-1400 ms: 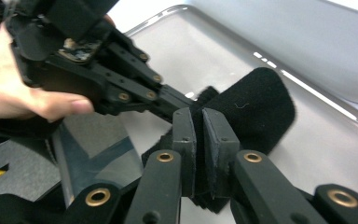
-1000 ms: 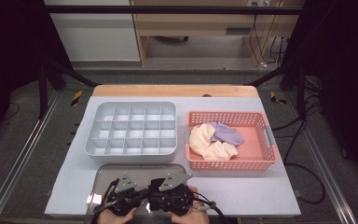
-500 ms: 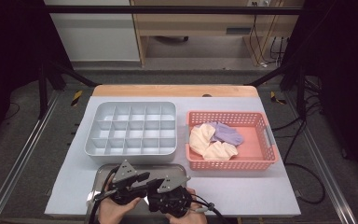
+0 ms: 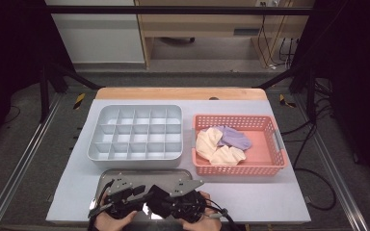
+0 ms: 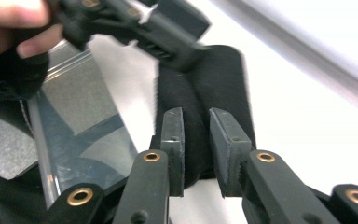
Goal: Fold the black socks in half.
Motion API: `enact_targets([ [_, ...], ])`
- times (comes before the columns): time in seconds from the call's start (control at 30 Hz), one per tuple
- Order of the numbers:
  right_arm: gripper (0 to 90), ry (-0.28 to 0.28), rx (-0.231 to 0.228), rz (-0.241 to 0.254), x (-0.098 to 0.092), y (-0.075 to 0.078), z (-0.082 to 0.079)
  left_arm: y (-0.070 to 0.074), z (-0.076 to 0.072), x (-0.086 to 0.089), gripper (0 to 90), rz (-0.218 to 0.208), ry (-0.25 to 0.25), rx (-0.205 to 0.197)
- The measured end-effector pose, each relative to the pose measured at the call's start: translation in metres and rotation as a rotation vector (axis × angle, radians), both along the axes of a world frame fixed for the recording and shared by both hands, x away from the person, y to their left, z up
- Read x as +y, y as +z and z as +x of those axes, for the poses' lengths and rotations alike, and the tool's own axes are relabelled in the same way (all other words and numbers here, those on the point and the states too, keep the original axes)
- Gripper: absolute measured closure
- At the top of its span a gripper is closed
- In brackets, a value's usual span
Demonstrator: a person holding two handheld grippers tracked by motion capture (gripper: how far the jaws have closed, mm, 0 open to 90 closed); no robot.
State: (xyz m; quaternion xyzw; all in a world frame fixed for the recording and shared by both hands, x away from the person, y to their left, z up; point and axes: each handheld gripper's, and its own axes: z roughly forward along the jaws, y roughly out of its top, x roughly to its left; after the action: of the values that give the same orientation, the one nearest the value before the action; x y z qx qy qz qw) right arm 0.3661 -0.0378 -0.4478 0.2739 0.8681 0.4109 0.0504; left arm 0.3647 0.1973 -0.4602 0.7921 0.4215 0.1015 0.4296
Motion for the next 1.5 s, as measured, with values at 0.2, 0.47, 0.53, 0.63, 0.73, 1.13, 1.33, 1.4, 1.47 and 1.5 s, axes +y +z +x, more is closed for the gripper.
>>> enact_targets([
  [0.2,74.1,-0.053,-0.009,0.044,-0.009,0.009,0.002,-0.003,-0.008,-0.003,51.8,0.009,0.012,-0.001],
  [0.47,75.8,-0.072,-0.001,0.087,-0.013,0.014,-0.001,-0.004,-0.013,-0.006,46.4,0.022,0.025,-0.013],
  [0.53,76.3,-0.054,0.024,0.063,-0.01,0.005,-0.003,-0.004,-0.013,-0.005,44.6,0.019,0.027,-0.012],
  [0.63,76.3,-0.051,0.029,0.04,-0.009,-0.005,-0.007,-0.003,-0.011,-0.004,41.8,0.002,0.029,0.001],
  [0.73,75.9,-0.06,0.041,0.053,-0.011,-0.005,-0.007,-0.001,-0.01,-0.004,40.0,-0.035,0.037,0.004],
  [1.13,81.7,-0.057,0.077,0.039,-0.015,-0.009,-0.008,-0.014,-0.006,-0.007,30.9,-0.087,-0.022,0.094],
  [1.33,82.9,-0.057,0.094,0.049,-0.019,-0.013,-0.009,-0.017,-0.006,-0.009,30.5,-0.122,-0.058,0.129],
  [1.4,82.9,-0.055,0.093,0.044,-0.02,-0.013,-0.009,-0.018,-0.006,-0.011,30.5,-0.128,-0.075,0.137],
  [1.47,82.7,-0.058,0.091,0.046,-0.021,-0.014,-0.01,-0.018,-0.007,-0.013,30.5,-0.129,-0.088,0.142],
  [1.5,82.5,-0.062,0.091,0.05,-0.023,-0.015,-0.01,-0.018,-0.007,-0.014,30.5,-0.129,-0.092,0.141],
])
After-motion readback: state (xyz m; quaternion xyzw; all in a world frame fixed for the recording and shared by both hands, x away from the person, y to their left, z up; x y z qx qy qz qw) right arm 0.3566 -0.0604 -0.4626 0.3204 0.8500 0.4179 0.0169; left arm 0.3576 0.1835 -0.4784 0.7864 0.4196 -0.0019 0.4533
